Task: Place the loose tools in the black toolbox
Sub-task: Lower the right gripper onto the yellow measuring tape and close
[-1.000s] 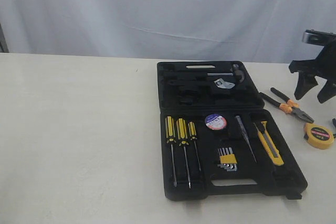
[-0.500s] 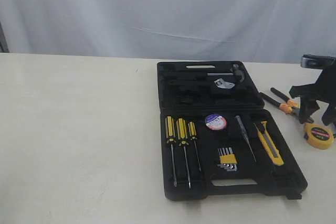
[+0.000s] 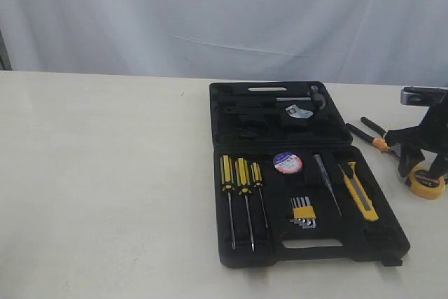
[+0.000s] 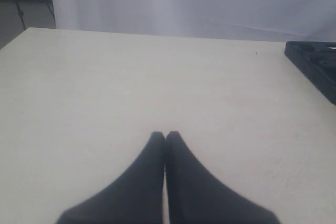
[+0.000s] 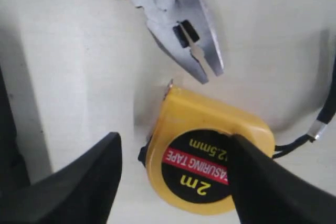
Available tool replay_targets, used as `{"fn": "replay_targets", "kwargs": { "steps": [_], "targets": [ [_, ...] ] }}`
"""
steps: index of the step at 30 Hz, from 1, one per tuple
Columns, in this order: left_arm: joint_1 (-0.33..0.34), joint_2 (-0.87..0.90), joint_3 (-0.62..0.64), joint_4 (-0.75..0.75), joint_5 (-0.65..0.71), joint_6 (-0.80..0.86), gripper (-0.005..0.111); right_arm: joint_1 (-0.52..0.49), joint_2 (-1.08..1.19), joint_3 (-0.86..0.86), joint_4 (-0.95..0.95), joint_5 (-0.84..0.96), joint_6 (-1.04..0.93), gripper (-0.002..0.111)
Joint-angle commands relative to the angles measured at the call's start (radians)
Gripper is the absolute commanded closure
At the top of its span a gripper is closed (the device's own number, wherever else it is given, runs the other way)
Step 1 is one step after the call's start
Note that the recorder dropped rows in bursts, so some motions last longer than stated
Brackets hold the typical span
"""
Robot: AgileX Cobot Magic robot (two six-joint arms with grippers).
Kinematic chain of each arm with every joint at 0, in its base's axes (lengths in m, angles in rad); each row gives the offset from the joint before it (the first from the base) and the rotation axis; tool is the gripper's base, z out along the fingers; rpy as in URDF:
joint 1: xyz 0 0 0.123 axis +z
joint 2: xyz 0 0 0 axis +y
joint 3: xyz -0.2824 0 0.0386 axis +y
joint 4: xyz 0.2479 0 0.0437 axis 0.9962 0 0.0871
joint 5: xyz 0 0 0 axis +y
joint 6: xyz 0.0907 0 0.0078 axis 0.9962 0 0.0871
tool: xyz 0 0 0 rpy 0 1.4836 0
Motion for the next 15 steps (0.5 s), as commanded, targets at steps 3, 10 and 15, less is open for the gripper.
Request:
{"fn": "replay_targets", "kwargs": {
  "steps": [3,10,15],
  "targets": [
    [-0.006,-0.003,0.004,-0.004,0.0,-0.002,0.107,-0.008,-0.036,0.009,-0.024,-0.006,0.044,0.051],
    [-0.006,-0.003,0.004,-0.004,0.0,-0.002,0.107,-0.008,-0.035,0.01,-0.026,0.03,0.112,0.028],
    [-0.006,-0.003,0.004,-0.004,0.0,-0.002,0.107,-0.008,-0.035,0.01,-0.032,0.011,0.134,0.028]
  ]
}}
